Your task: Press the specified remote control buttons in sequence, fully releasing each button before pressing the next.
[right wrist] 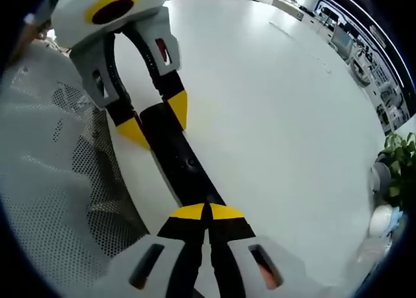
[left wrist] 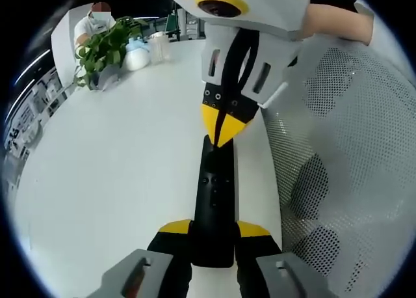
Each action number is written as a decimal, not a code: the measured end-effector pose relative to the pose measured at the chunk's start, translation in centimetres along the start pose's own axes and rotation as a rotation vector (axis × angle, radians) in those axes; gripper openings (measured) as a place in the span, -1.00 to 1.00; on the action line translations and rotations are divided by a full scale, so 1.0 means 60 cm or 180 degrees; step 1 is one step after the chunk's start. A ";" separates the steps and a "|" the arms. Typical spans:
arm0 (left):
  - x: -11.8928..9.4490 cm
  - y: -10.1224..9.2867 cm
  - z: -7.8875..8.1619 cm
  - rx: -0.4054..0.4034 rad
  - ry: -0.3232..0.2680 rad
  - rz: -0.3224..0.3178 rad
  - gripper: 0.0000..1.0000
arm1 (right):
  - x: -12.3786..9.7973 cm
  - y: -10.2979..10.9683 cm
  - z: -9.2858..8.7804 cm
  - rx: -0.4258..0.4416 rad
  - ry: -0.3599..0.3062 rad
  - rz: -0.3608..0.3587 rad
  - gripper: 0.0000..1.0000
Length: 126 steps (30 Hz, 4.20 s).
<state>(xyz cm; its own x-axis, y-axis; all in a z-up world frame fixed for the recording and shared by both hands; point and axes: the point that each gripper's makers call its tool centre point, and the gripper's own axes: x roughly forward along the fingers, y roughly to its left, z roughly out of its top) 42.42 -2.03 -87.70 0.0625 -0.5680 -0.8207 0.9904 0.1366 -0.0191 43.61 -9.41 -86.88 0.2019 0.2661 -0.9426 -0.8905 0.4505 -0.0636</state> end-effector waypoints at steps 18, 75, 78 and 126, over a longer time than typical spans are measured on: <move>0.000 -0.001 0.001 -0.0002 -0.0078 -0.0019 -0.52 | -0.001 0.004 -0.003 0.0066 -0.0265 -0.0142 -1.00; 0.007 -0.002 0.005 0.0057 0.0139 -0.0018 -0.51 | 0.000 0.001 0.002 0.0262 -0.0419 -0.0008 -1.00; 0.006 -0.003 0.005 0.0057 0.0147 -0.0028 -0.51 | -0.001 0.001 0.001 0.0365 -0.0434 0.0014 -1.00; 0.005 -0.004 0.009 -0.0149 0.0092 -0.0102 -0.51 | 0.003 0.014 0.019 0.0818 -0.0629 0.0075 -1.00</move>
<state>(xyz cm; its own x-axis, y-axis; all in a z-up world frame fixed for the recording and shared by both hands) 42.27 -2.68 -87.63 0.0266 -0.5492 -0.8353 0.9850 0.1570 -0.0719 43.38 -8.01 -86.70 0.2800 0.4280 -0.8593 -0.7689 0.6360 0.0662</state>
